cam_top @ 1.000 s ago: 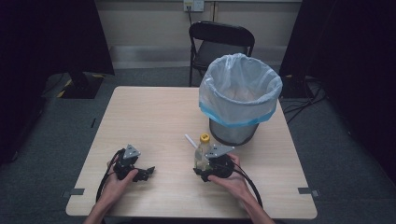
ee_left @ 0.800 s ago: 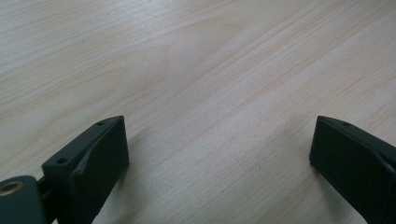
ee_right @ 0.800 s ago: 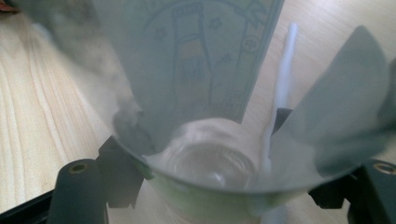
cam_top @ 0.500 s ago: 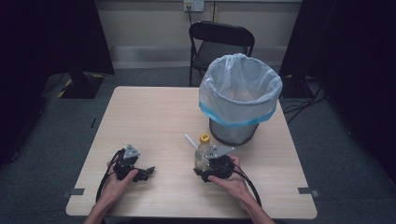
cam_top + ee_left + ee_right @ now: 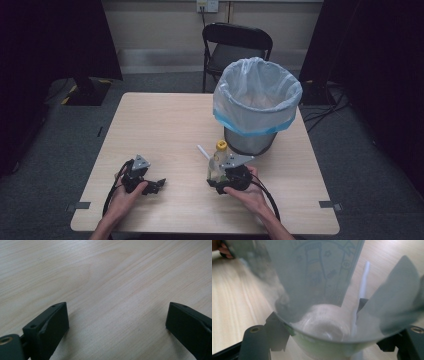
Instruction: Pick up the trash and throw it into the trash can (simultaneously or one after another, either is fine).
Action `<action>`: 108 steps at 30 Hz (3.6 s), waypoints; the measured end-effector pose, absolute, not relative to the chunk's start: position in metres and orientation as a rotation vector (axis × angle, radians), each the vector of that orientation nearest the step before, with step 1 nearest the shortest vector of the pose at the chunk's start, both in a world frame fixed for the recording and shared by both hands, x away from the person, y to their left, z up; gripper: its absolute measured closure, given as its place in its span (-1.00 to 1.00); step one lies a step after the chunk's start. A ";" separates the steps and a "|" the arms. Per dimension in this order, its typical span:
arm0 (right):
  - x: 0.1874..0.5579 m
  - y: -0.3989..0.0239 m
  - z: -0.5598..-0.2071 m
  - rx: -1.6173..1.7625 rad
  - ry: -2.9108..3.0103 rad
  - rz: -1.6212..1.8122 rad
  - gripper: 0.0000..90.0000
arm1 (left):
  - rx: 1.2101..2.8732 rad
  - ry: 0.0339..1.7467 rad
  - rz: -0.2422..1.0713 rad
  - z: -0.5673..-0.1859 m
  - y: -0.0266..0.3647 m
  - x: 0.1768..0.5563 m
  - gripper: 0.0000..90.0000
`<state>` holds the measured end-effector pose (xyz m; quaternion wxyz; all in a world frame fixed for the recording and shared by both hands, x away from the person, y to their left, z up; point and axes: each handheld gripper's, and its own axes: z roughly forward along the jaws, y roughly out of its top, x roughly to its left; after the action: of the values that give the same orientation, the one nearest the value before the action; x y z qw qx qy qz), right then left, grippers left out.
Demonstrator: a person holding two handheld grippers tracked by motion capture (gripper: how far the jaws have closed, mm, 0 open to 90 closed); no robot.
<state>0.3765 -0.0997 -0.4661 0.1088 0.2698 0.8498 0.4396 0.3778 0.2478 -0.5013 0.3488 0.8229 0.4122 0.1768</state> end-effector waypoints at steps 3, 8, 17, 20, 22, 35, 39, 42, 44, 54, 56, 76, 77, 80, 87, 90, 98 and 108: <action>0.376 -0.098 -0.463 0.794 2.505 1.307 -0.38 | 2.131 1.070 0.458 -0.501 0.248 0.378 -0.91; 0.375 -0.097 -0.459 0.786 2.509 1.321 -0.38 | 2.131 1.070 0.458 -0.501 0.248 0.378 -0.91; 0.372 -0.101 -0.443 0.780 2.489 1.346 -0.38 | 2.131 1.070 0.458 -0.501 0.248 0.378 -0.91; 0.371 -0.102 -0.435 0.780 2.474 1.361 -0.38 | 2.131 1.069 0.459 -0.501 0.248 0.378 -0.91; 0.372 -0.103 -0.430 0.773 2.460 1.373 -0.38 | 2.131 1.070 0.458 -0.501 0.248 0.378 -0.91; 0.373 -0.104 -0.406 0.758 2.397 1.437 -0.38 | 2.131 1.070 0.459 -0.501 0.248 0.378 -0.91; 0.374 -0.105 -0.396 0.746 2.388 1.472 -0.38 | 2.131 1.070 0.458 -0.501 0.248 0.378 -0.91; 0.373 -0.104 -0.387 0.727 2.372 1.473 -0.38 | 2.131 1.070 0.458 -0.501 0.248 0.378 -0.91; 0.373 -0.105 -0.381 0.720 2.364 1.489 -0.38 | 2.131 1.070 0.458 -0.501 0.248 0.378 -0.91; 0.378 -0.104 -0.347 0.668 2.329 1.529 -0.38 | 2.130 1.070 0.458 -0.501 0.248 0.378 -0.91; 0.379 -0.104 -0.342 0.661 2.317 1.541 -0.38 | 2.131 1.070 0.458 -0.501 0.248 0.378 -0.91; 0.394 -0.117 -0.284 0.639 2.199 1.608 -0.38 | 2.131 1.070 0.458 -0.501 0.248 0.378 -0.91; 0.395 -0.117 -0.282 0.638 2.192 1.612 -0.38 | 2.131 1.070 0.458 -0.501 0.248 0.378 -0.91; 0.399 -0.118 -0.275 0.637 2.182 1.622 -0.38 | 2.131 1.069 0.459 -0.501 0.248 0.378 -0.91; 0.407 -0.124 -0.256 0.646 2.119 1.647 -0.38 | 2.131 1.069 0.459 -0.501 0.248 0.378 -0.91; 0.412 -0.128 -0.248 0.655 2.094 1.647 -0.38 | 2.131 1.070 0.458 -0.501 0.248 0.378 -0.91; 0.425 -0.140 -0.234 0.692 2.057 1.641 -0.38 | 2.131 1.070 0.459 -0.501 0.248 0.378 -0.91; 0.446 -0.154 -0.224 0.750 2.026 1.608 -0.38 | 2.131 1.070 0.459 -0.501 0.248 0.378 -0.91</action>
<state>0.4465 -0.1541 -0.2239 0.2223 0.2717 0.7335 0.5820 0.3776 0.2478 -0.5013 0.3491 0.8224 0.4127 0.1772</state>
